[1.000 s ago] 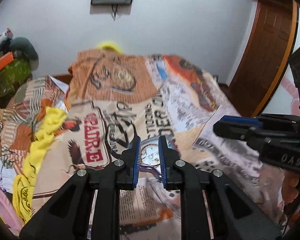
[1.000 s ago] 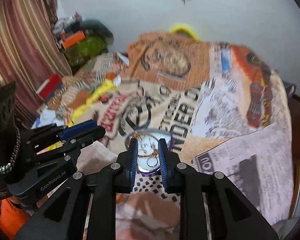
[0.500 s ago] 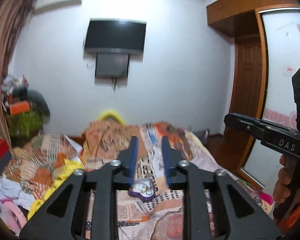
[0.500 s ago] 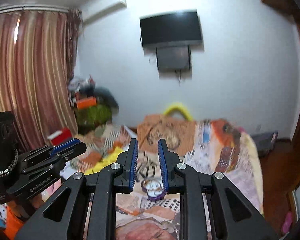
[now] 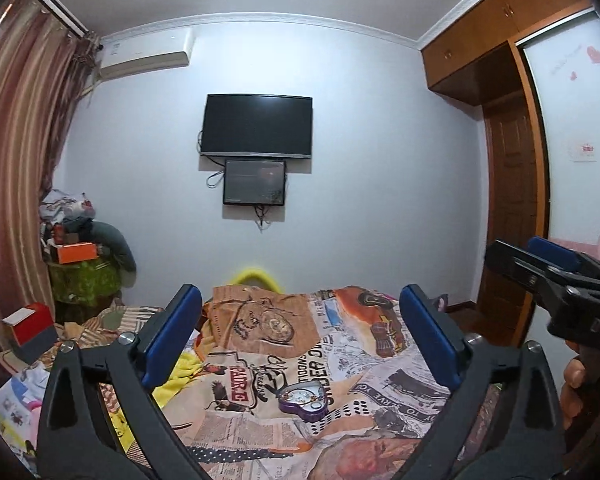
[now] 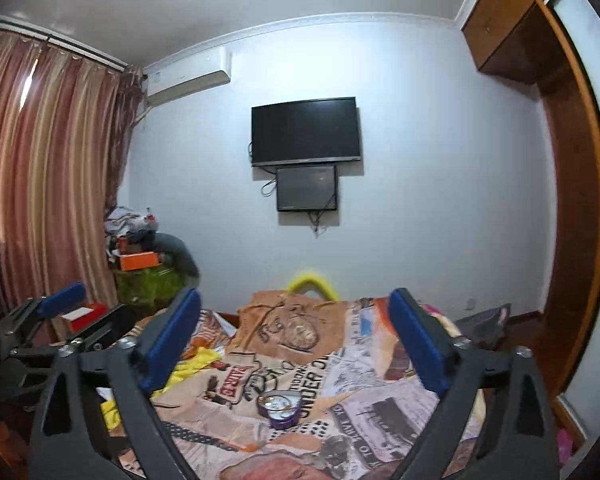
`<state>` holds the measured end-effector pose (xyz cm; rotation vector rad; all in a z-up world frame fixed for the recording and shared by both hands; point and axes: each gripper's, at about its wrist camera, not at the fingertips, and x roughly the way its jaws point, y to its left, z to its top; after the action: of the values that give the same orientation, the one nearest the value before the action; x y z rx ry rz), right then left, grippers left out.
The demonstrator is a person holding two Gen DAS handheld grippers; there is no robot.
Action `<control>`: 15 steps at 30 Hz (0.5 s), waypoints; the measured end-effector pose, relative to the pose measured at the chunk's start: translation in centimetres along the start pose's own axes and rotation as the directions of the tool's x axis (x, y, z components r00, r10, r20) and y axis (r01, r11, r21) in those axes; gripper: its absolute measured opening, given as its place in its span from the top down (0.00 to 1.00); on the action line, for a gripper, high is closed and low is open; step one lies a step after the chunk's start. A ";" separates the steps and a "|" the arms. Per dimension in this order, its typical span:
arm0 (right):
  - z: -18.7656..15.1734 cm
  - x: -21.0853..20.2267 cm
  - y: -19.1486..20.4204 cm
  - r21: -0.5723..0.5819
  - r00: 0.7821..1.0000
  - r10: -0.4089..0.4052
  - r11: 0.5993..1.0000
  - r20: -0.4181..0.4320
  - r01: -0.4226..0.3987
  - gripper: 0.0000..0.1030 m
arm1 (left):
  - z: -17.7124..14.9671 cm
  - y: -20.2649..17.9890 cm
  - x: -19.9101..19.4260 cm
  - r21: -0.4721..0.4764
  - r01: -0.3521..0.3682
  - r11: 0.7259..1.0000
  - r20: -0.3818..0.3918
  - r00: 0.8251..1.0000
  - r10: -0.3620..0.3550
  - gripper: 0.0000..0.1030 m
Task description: Organize jewelry
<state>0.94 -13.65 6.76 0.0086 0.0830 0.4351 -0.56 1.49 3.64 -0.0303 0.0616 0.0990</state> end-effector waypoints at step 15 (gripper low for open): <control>-1.2 -1.3 -0.9 0.011 0.999 -0.017 1.000 -0.040 0.018 0.02 | -1.0 -0.4 0.0 0.019 -0.018 1.000 -0.022 1.000 0.019 0.01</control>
<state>0.06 -15.01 5.62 0.0100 0.1250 0.4176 -0.56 1.10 2.69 -0.0121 0.0848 0.1167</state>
